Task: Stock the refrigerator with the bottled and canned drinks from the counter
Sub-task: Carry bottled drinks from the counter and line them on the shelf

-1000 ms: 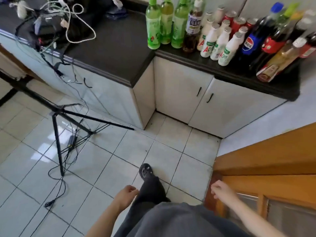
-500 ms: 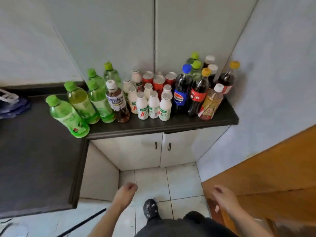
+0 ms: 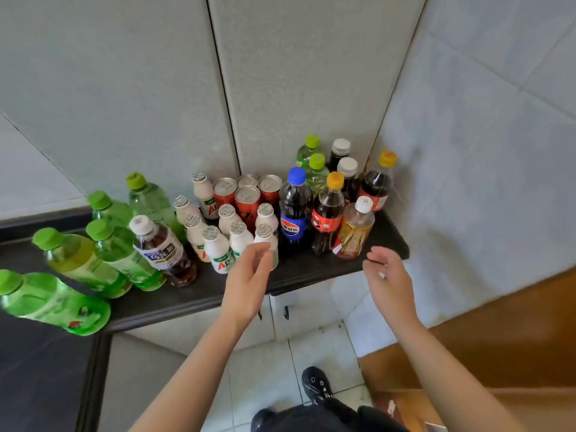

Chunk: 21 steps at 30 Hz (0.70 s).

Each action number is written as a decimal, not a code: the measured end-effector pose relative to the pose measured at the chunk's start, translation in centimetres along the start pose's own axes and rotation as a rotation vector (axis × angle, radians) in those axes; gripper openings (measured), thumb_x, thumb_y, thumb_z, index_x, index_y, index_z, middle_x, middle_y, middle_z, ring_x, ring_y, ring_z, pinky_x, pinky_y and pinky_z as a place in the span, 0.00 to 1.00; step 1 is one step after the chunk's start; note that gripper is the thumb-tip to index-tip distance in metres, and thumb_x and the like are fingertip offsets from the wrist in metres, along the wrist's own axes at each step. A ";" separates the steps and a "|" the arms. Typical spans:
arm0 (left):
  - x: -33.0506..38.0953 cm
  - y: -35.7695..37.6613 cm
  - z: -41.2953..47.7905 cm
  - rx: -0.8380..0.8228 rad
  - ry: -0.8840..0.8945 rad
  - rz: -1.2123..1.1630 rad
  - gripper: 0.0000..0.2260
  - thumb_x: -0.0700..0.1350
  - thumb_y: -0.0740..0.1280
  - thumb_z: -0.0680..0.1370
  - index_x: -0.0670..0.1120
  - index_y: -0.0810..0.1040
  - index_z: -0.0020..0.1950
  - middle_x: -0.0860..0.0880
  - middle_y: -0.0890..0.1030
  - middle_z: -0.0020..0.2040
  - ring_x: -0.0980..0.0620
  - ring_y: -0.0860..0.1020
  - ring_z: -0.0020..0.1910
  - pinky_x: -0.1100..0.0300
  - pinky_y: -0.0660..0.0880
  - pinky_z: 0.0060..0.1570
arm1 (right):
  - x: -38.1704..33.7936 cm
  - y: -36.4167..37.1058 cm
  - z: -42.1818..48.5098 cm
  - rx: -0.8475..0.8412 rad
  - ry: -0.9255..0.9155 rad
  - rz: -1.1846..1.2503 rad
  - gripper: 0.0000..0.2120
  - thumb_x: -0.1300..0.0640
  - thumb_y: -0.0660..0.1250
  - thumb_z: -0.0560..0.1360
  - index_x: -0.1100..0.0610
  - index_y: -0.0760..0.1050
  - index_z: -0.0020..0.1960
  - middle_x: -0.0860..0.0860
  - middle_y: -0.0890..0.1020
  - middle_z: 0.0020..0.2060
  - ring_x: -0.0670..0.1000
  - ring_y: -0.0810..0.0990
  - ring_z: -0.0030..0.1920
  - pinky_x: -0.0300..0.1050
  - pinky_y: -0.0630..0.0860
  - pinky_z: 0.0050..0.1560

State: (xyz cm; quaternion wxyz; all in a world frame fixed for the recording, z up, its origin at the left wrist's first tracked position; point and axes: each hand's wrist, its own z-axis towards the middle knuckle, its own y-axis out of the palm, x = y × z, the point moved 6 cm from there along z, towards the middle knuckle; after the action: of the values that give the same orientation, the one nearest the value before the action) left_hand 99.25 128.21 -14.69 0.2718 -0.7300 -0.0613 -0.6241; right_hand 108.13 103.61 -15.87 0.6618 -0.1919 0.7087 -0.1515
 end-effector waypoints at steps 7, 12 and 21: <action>6.7 2.3 6.8 0.148 0.206 0.089 0.23 0.45 0.64 0.78 0.46 0.64 0.72 0.51 0.69 0.68 0.55 0.67 0.68 0.59 0.63 0.67 | -7.8 -0.8 5.8 0.194 -0.359 -0.126 0.19 0.58 0.68 0.73 0.57 0.71 0.63 0.48 0.75 0.55 0.47 0.72 0.57 0.32 0.63 0.57; 7.9 4.2 10.2 0.154 0.196 0.105 0.23 0.47 0.64 0.79 0.45 0.63 0.72 0.49 0.71 0.68 0.55 0.69 0.67 0.58 0.66 0.66 | -11.3 1.4 7.8 0.032 -0.595 -0.225 0.22 0.55 0.68 0.74 0.59 0.71 0.65 0.52 0.77 0.60 0.51 0.74 0.62 0.40 0.68 0.60; 7.7 5.4 10.2 0.290 0.253 0.194 0.06 0.50 0.62 0.79 0.51 0.72 0.54 0.54 0.77 0.44 0.58 0.74 0.43 0.71 0.68 0.44 | -10.6 3.8 9.9 -0.095 -0.674 -0.235 0.14 0.51 0.64 0.77 0.55 0.72 0.60 0.48 0.81 0.47 0.49 0.81 0.48 0.42 0.76 0.46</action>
State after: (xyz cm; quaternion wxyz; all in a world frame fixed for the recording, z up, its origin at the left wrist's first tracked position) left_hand 112.18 126.50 -9.89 0.4384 -0.6015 -0.0456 -0.6663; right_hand 118.28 112.40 -9.07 0.8267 -0.3418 0.4301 -0.1215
